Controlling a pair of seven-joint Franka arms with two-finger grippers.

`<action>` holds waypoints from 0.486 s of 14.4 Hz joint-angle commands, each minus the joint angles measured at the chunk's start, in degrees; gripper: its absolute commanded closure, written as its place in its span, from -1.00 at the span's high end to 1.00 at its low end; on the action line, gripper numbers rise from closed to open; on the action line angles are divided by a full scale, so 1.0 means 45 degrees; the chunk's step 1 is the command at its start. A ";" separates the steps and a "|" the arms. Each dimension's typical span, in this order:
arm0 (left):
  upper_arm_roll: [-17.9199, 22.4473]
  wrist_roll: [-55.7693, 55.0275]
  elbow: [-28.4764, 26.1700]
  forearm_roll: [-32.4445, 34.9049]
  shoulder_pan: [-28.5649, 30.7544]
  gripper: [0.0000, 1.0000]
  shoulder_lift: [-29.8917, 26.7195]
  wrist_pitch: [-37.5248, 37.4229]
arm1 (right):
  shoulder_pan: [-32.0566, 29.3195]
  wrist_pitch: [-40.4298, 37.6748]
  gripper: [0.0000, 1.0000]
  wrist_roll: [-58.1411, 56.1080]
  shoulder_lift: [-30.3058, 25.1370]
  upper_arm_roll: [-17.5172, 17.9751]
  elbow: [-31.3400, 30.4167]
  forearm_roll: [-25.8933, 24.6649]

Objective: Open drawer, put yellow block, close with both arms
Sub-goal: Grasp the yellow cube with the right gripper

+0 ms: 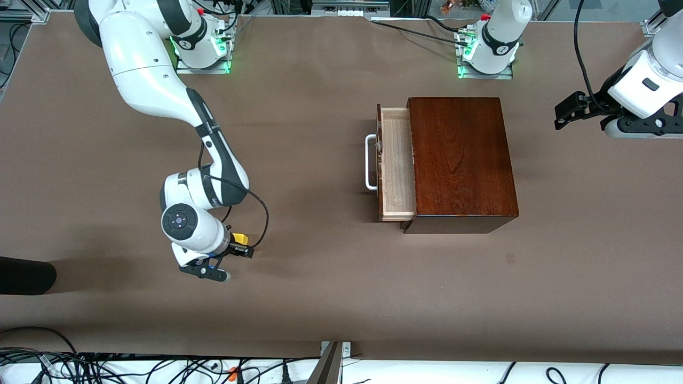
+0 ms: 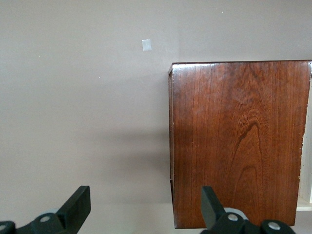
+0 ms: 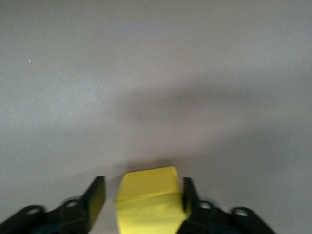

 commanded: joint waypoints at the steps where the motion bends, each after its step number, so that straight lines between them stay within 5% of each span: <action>1: -0.0093 0.0129 0.0363 -0.0278 0.0124 1.00 0.0130 -0.0405 | 0.0128 -0.0049 -0.99 -0.0027 -0.0406 -0.0036 -0.0677 -0.0183; 7: -0.0054 0.0265 0.0363 -0.0298 0.0124 1.00 0.0149 -0.0425 | 0.0128 -0.2954 -1.00 -0.1332 -0.2765 -0.0056 -0.0502 -0.0222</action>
